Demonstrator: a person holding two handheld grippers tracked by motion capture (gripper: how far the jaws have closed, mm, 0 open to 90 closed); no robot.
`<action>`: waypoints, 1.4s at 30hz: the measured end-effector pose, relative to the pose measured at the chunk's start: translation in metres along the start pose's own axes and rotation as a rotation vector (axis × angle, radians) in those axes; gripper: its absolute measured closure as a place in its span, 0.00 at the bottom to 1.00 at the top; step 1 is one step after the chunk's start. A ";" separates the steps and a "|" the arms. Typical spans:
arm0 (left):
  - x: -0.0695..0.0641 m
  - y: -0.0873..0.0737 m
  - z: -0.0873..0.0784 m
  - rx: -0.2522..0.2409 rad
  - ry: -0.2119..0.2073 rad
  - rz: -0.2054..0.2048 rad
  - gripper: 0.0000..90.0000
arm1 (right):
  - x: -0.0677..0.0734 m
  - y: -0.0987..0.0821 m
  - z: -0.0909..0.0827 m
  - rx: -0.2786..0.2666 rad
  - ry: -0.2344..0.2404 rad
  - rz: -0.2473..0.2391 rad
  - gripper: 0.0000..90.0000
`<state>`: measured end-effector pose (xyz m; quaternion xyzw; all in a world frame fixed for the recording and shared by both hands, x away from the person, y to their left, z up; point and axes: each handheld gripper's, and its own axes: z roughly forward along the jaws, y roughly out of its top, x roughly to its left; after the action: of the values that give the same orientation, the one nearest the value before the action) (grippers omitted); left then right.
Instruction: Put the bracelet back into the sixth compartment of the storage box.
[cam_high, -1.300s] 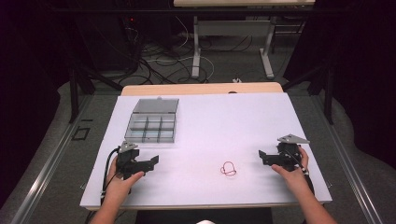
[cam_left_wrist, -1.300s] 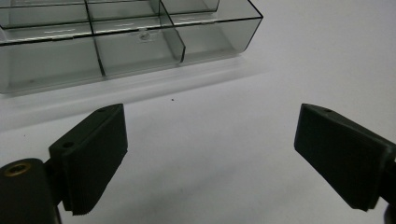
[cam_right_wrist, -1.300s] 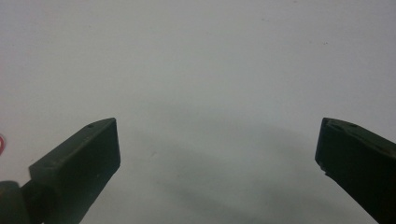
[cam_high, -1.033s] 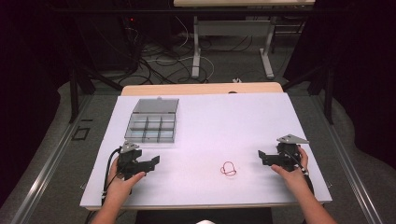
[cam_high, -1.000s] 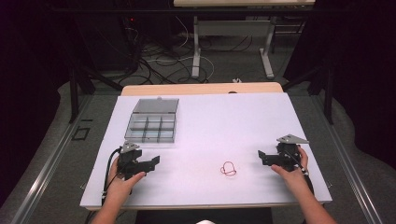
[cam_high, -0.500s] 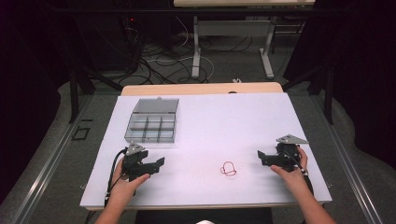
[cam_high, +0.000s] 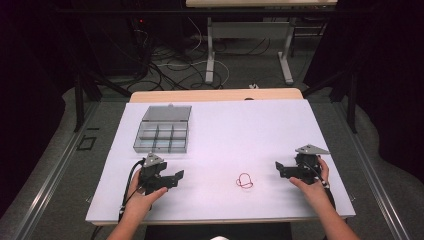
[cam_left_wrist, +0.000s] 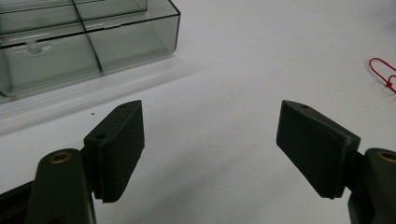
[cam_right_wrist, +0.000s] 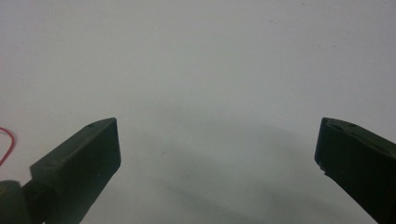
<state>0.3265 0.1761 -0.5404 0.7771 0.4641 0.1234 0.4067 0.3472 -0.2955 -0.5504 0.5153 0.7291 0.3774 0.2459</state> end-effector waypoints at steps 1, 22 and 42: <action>-0.001 0.001 0.001 0.009 -0.005 0.000 0.27 | 0.000 0.000 0.000 0.001 0.001 0.000 0.00; -0.029 0.027 0.020 0.023 -0.094 -0.017 0.39 | 0.000 -0.001 0.001 0.013 0.011 0.013 0.01; -0.058 0.046 0.041 0.038 -0.150 -0.054 0.41 | 0.000 -0.002 0.002 0.022 0.018 0.014 0.01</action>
<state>0.3474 0.0957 -0.5212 0.7790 0.4553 0.0450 0.4288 0.3479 -0.2950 -0.5534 0.5194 0.7319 0.3758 0.2310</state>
